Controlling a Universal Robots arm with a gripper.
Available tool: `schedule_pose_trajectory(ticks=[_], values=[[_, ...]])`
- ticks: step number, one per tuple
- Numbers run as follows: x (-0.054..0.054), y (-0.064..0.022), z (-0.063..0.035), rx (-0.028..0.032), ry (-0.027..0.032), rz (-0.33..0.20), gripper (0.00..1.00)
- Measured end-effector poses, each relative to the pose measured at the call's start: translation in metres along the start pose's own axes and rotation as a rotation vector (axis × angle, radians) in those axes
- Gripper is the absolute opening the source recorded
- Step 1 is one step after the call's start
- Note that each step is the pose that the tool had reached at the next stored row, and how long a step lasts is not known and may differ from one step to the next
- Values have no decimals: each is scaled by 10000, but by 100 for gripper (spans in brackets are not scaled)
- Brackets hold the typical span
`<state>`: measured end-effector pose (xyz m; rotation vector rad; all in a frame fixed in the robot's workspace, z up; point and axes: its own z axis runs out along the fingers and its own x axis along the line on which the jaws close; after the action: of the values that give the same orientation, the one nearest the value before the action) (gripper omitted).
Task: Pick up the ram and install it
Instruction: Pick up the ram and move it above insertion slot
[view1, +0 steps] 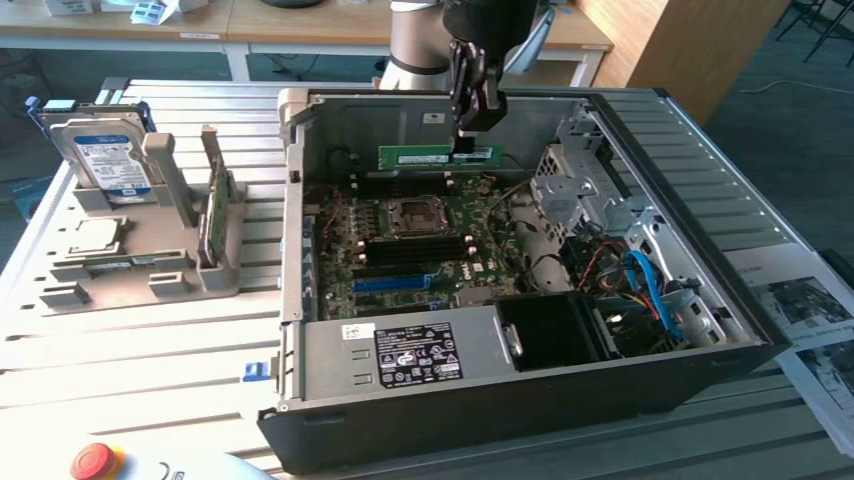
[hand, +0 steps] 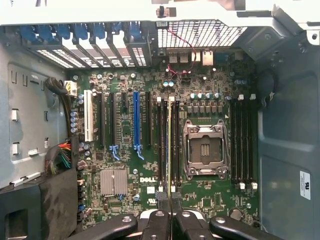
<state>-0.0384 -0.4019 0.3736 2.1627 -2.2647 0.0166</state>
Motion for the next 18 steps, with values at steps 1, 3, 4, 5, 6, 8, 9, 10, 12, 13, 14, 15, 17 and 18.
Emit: schedule_pose_trajectory(ticks=[1,3,4,5,6,8,9,10,12,13,14,15,17,18], values=[[0,0,0,0,-7,0,12],[2,1,1,0,-60,8,12],[3,1,0,-3,-78,11,12],[3,0,0,-3,-93,12,12],[3,-1,1,-3,-100,12,12],[3,0,1,-3,-103,13,12],[4,0,0,-4,-102,13,12],[4,0,0,-3,-103,13,12],[4,0,9,-2,-110,15,12],[4,0,15,-3,-111,17,12],[3,0,22,-3,-110,17,12],[3,0,29,-3,-110,20,12],[3,0,35,-4,-109,21,12],[3,0,40,-3,-110,22,12]])
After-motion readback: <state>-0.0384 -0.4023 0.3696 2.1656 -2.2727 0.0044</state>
